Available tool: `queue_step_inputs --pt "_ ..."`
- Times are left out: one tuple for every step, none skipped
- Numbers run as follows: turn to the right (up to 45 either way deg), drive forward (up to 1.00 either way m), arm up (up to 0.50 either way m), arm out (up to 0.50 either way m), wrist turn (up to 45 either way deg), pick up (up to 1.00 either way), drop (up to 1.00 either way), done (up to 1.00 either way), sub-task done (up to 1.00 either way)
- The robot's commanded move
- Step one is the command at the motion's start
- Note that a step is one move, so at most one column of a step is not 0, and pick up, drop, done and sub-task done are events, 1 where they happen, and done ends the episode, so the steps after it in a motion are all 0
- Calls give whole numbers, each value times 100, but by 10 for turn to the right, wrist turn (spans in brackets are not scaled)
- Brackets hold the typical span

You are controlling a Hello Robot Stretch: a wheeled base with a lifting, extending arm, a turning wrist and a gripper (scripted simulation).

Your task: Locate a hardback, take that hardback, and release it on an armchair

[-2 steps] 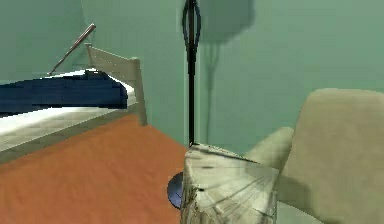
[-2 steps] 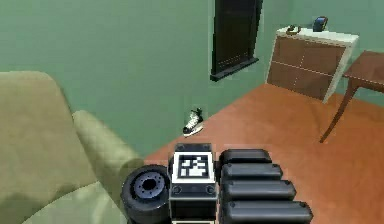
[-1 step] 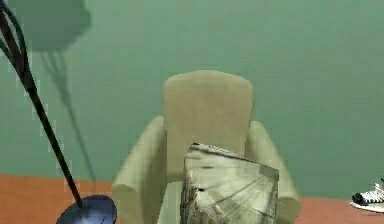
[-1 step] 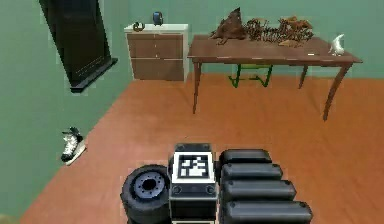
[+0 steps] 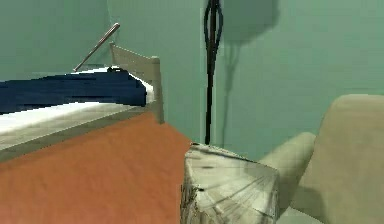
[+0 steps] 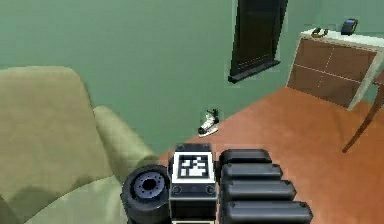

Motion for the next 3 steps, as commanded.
queue_step_inputs --pt "-270 0 0 0 0 0 0 0 0" --pt "0 0 0 48 0 0 0 0 0" --pt "0 0 0 0 450 0 0 0 0"
